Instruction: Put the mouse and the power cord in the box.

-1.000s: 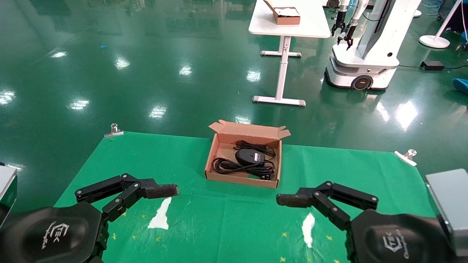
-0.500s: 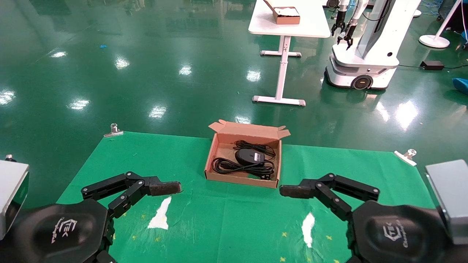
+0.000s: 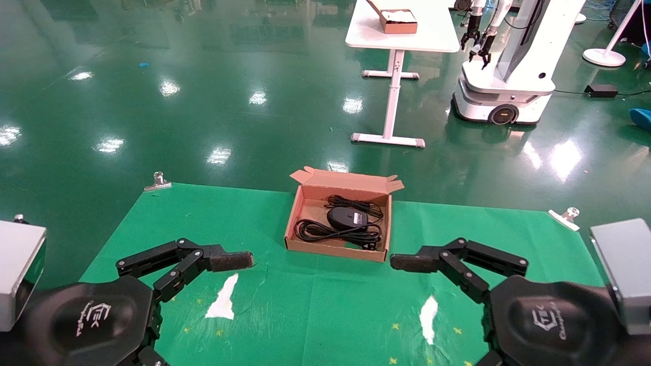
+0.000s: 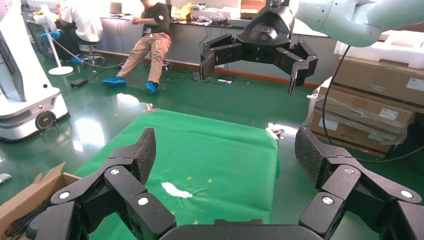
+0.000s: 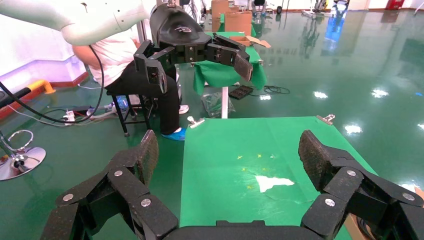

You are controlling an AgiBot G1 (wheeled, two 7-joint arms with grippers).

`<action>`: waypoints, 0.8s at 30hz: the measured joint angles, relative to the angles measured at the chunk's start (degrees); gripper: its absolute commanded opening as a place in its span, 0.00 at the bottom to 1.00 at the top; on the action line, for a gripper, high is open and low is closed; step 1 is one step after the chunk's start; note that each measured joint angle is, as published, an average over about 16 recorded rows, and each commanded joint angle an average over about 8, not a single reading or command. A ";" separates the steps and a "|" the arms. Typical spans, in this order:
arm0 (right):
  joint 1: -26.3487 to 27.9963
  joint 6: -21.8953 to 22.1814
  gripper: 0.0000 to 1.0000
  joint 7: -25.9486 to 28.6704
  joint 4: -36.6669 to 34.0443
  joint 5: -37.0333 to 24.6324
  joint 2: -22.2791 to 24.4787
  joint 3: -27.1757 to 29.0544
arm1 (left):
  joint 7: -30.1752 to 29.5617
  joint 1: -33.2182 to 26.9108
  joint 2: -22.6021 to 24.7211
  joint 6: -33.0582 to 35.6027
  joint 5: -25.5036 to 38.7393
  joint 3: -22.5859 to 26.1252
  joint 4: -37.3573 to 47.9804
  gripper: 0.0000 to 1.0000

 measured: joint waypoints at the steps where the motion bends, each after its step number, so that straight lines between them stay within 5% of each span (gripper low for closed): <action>1: 0.02 0.00 1.00 -0.01 -0.02 -0.01 0.00 0.00 | 0.00 -0.01 0.01 -0.01 0.01 0.01 0.01 1.00; 24: 0.17 0.05 1.00 -0.10 -0.20 -0.15 -0.07 -0.08 | 0.03 -0.09 0.10 -0.13 0.12 0.13 0.10 1.00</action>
